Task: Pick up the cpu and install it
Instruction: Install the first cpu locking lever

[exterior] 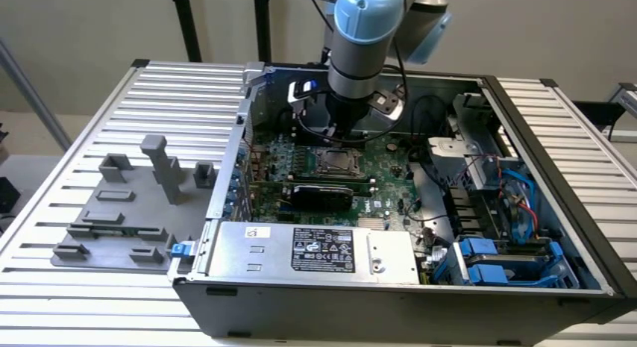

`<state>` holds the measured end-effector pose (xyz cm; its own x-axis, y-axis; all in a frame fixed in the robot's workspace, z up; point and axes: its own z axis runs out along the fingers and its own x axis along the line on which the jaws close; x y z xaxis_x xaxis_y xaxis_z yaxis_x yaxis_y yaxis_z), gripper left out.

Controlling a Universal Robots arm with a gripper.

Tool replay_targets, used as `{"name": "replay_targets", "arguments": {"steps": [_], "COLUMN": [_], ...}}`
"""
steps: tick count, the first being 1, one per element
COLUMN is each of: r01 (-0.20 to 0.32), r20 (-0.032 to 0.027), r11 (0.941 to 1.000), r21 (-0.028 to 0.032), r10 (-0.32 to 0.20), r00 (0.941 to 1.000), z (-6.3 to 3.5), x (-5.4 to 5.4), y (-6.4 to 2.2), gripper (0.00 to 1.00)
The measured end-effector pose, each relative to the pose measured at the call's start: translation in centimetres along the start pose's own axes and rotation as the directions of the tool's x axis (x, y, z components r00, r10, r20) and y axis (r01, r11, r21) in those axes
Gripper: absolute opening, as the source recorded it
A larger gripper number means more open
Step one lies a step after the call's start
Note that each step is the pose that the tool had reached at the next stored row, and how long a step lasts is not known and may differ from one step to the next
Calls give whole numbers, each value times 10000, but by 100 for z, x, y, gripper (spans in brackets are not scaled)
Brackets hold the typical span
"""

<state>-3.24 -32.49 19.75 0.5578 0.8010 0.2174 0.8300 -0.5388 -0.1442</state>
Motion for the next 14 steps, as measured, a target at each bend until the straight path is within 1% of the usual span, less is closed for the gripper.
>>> {"name": "replay_targets", "arguments": {"steps": [6,7,14], "r01": [0,-2,0], "r20": [0,7,1], "r11": [10000,10000,10000], "r21": [1,-1,0], "r10": [0,2,0], "r00": [10000,10000,10000], "z": [-41,-54,-55], "x": [-31,-34,-28], "y": [-67,-75,-67], "gripper": [11,11,11]}}
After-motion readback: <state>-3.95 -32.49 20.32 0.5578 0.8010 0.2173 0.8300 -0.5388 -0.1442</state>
